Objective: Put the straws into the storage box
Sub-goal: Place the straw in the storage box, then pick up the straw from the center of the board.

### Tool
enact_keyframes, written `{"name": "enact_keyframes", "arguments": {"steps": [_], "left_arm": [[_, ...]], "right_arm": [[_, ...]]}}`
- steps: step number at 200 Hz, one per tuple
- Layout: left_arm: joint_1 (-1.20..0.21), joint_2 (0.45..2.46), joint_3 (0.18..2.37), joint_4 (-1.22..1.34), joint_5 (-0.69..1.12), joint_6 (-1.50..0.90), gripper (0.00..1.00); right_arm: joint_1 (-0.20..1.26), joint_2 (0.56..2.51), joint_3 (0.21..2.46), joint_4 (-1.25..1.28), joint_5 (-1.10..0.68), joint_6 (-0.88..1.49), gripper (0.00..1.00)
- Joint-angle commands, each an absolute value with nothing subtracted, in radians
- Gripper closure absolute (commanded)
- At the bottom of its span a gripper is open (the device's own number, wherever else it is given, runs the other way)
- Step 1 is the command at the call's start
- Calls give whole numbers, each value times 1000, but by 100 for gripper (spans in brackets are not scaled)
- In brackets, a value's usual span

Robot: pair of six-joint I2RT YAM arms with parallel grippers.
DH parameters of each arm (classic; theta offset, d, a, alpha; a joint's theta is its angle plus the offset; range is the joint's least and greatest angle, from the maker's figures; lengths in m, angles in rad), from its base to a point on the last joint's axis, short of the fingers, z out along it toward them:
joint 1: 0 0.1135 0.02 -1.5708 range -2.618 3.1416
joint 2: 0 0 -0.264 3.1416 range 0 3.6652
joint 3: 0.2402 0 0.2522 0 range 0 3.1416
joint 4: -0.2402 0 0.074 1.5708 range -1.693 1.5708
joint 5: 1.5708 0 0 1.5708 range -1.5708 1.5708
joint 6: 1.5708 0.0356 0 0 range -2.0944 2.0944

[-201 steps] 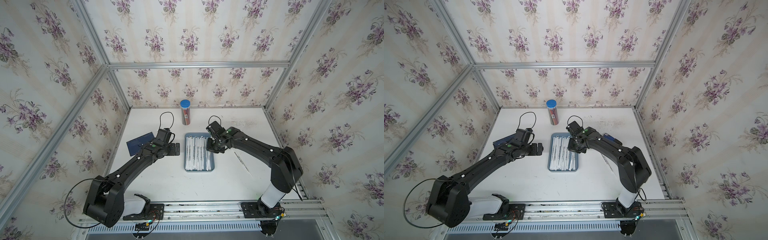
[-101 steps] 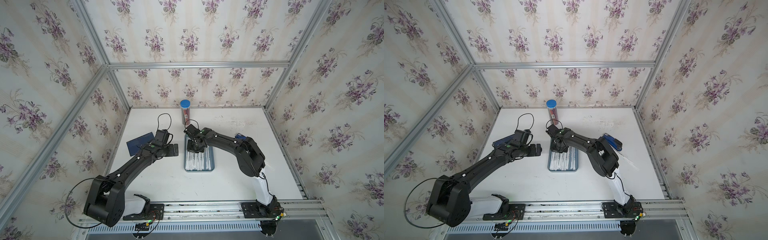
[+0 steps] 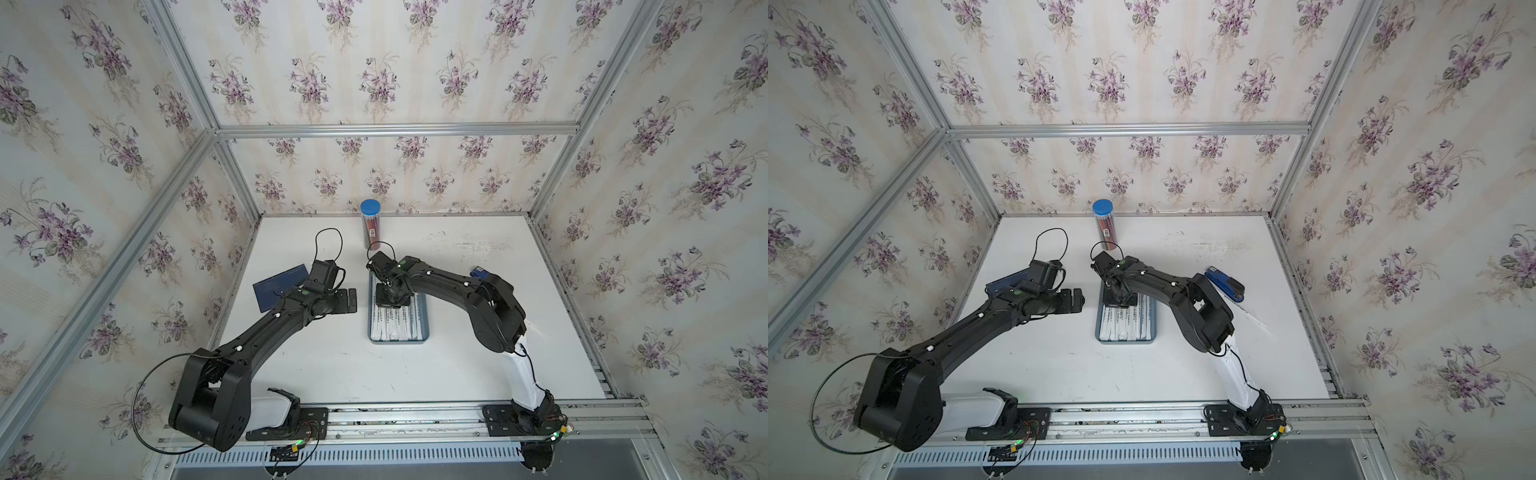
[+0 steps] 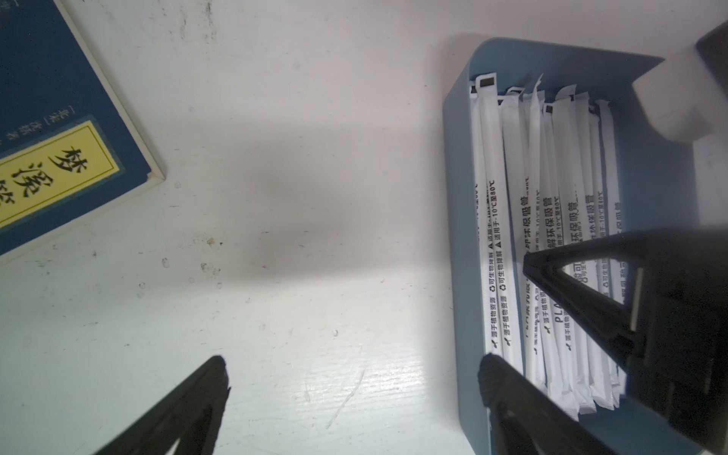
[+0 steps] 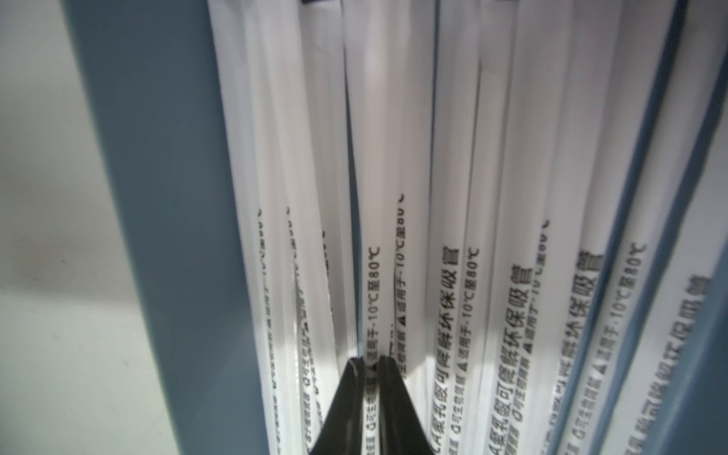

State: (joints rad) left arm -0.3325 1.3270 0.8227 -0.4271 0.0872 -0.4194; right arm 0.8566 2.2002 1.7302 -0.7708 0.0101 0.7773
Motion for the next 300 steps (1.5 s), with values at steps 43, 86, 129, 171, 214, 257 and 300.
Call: {"name": "enact_keyframes", "arguments": {"steps": [43,86,129,171,214,257,300], "left_arm": [[-331,1323,833,-430,91,-413,0],[-331,1310,838,-449,98,-420,0],[-331,1306,839,-454,119,-427,0],[-336,1319,857,-464,143,-445,0],[-352,1315,865,-466,140,-464,0],[-369,1326,862,-465,134,-471,0],[-371,1328,869,-469,127,-461,0]], "right_arm": [[853,2162,1785,-815,4,765,70],[797,1900,1529,-753,45,699,69],[563,1567,1093,-685,-6,573,63],[330,1493,937,-735,69,452,57],[307,1532,904,-711,127,422,62],[307,1577,884,-665,123,426,65],[307,1603,878,-645,98,437,68]]}}
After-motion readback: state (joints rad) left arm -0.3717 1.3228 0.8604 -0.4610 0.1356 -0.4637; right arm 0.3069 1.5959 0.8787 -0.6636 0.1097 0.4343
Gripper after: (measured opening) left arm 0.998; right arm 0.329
